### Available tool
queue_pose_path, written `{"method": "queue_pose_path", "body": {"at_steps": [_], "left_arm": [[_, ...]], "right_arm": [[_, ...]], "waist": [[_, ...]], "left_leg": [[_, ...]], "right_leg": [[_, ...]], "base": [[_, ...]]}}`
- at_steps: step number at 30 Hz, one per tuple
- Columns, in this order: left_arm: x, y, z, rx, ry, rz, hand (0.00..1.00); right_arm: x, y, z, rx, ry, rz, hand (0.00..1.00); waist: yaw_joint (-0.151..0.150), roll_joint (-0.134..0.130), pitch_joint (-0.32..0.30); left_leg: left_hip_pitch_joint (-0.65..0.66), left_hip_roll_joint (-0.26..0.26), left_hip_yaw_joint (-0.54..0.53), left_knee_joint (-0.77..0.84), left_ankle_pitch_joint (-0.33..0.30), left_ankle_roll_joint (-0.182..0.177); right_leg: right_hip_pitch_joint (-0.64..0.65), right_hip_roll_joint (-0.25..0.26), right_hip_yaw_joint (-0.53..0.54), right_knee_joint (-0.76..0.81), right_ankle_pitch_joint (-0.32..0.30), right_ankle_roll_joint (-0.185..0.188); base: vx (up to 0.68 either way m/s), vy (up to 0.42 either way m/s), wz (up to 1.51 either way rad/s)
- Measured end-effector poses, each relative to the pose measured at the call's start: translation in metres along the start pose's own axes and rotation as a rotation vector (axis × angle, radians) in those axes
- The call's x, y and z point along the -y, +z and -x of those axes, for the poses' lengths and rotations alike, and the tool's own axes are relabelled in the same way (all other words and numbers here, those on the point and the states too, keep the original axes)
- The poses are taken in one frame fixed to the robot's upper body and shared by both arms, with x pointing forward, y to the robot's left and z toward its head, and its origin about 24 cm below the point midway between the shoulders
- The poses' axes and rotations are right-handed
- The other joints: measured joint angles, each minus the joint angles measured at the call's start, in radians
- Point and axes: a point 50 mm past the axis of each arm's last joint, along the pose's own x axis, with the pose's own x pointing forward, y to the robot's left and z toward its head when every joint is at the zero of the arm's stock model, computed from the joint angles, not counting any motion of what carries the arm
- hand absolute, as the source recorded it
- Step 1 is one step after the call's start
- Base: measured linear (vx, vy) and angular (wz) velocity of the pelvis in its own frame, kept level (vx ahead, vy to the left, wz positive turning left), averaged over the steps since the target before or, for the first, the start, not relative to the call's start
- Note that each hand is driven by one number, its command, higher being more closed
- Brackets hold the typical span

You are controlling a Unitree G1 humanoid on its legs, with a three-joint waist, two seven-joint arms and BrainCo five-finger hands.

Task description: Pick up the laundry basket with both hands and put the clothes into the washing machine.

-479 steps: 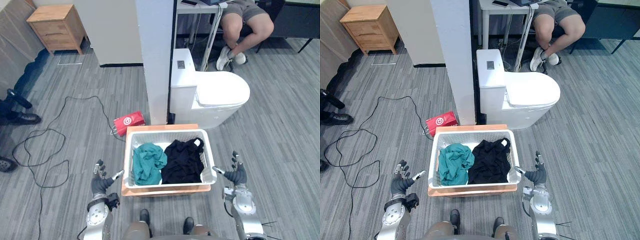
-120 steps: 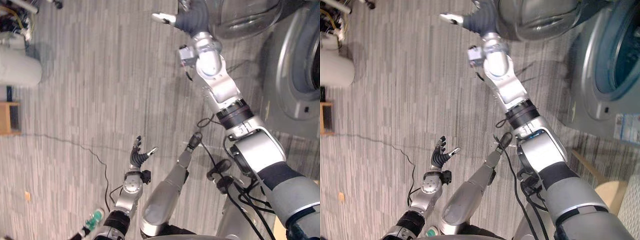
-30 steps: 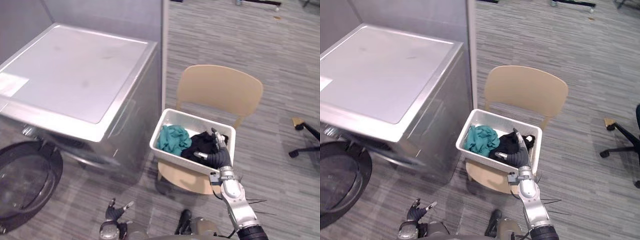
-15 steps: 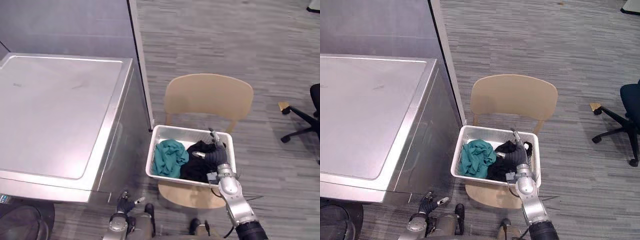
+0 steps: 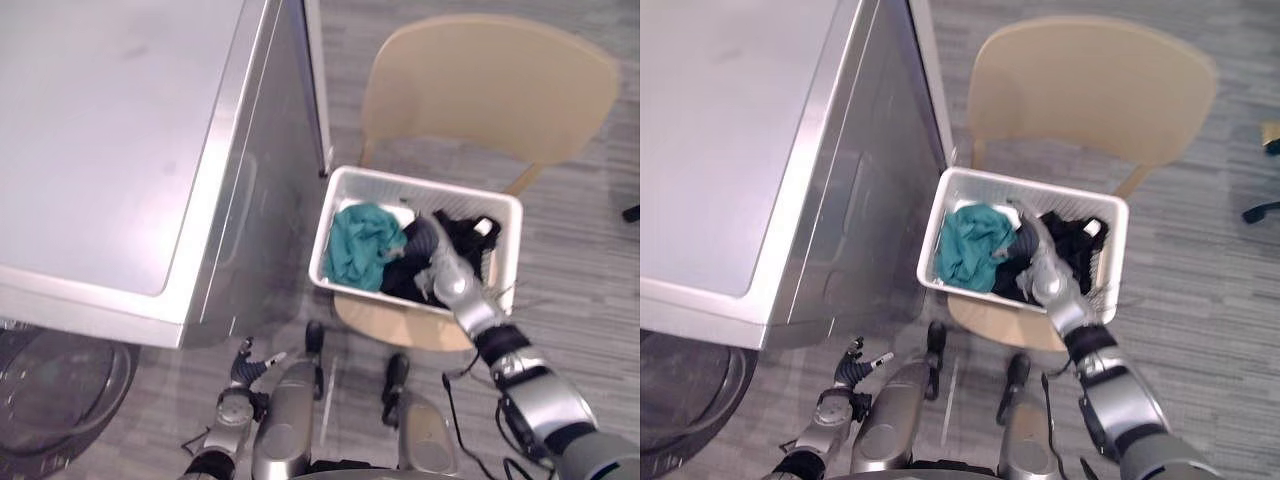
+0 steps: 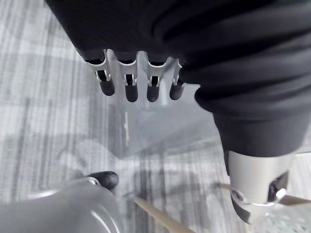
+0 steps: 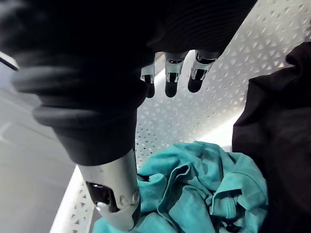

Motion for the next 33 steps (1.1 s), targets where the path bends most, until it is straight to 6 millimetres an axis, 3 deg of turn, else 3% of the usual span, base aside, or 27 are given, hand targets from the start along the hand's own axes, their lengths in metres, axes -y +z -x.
{"method": "queue_pose_path", "body": {"at_steps": [1,4,7,9,10,18,22,27,32,33], "left_arm": [[-0.002,0.0,-0.001,-0.004,0.004,-0.003,0.0],[0.001,0.004,-0.004,-0.003,0.0,0.019,0.0],[0.009,0.024,-0.011,0.049,-0.016,0.041,0.0],[0.015,0.035,-0.014,0.074,-0.016,0.07,0.0],[0.019,0.042,-0.014,0.094,-0.02,0.094,0.0],[0.034,0.062,-0.011,0.152,-0.022,0.205,0.0],[0.035,0.065,-0.011,0.159,-0.019,0.23,0.0],[0.031,0.062,-0.012,0.137,0.013,0.28,0.0],[0.013,0.044,-0.012,0.079,0.074,0.268,0.0],[0.006,0.025,-0.01,0.011,0.091,0.243,0.0]], "right_arm": [[0.009,0.0,-0.006,-0.004,-0.005,0.043,0.0],[0.03,0.0,-0.019,-0.044,-0.044,0.085,0.0],[0.055,0.005,-0.03,-0.056,-0.094,0.152,0.0],[0.06,0.013,-0.035,-0.044,-0.104,0.179,0.0],[0.06,0.016,-0.037,-0.035,-0.101,0.192,1.0],[0.05,0.041,-0.041,0.056,-0.089,0.197,1.0],[0.043,0.054,-0.041,0.093,-0.096,0.13,1.0],[0.051,0.067,-0.023,0.191,-0.223,-0.064,1.0],[0.048,0.068,0.007,0.247,-0.335,-0.246,1.0],[0.041,0.06,0.021,0.241,-0.339,-0.286,1.0]], "waist": [[0.02,0.001,0.002],[0.036,0.007,0.016],[0.078,0.015,0.02],[0.086,0.019,0.024],[0.09,0.021,0.025],[0.098,0.022,0.026],[0.081,0.021,0.026],[0.072,0.016,0.025],[0.039,-0.033,0.024],[0.03,-0.052,0.022]], "left_leg": [[-0.03,-0.006,-0.014,-0.001,0.009,-0.002],[-0.086,-0.025,-0.054,-0.007,0.044,0.005],[-0.143,-0.036,-0.09,-0.062,0.092,-0.004],[-0.17,-0.038,-0.121,-0.104,0.126,-0.012],[-0.182,-0.041,-0.136,-0.127,0.145,-0.015],[-0.208,-0.046,-0.17,-0.158,0.173,-0.042],[-0.196,-0.034,-0.173,-0.162,0.177,-0.049],[-0.12,-0.029,-0.157,-0.165,0.176,-0.05],[-0.026,-0.029,-0.151,-0.185,0.175,-0.05],[0.024,-0.024,-0.151,-0.209,0.176,-0.05]], "right_leg": [[-0.029,-0.004,-0.008,0.011,-0.001,0.0],[-0.078,-0.021,-0.047,0.047,-0.02,-0.005],[-0.153,-0.031,-0.083,0.079,-0.034,-0.012],[-0.192,-0.034,-0.108,0.098,-0.042,-0.019],[-0.213,-0.038,-0.12,0.116,-0.056,-0.019],[-0.272,-0.068,-0.157,0.221,-0.126,-0.033],[-0.273,-0.064,-0.161,0.249,-0.129,-0.037],[-0.205,-0.063,-0.151,0.248,-0.13,-0.039],[-0.124,-0.062,-0.138,0.245,-0.161,-0.038],[-0.08,-0.056,-0.137,0.232,-0.162,-0.038]], "base": [[-0.05,0.033,0.34],[-0.03,0.025,0.44],[-0.03,-0.009,0.39],[-0.03,-0.056,0.42],[-0.02,-0.073,0.41],[0.0,-0.088,0.19],[0.01,-0.104,0.02],[-0.02,-0.047,-0.06],[-0.08,-0.034,-0.01],[-0.04,-0.025,-0.01]]}}
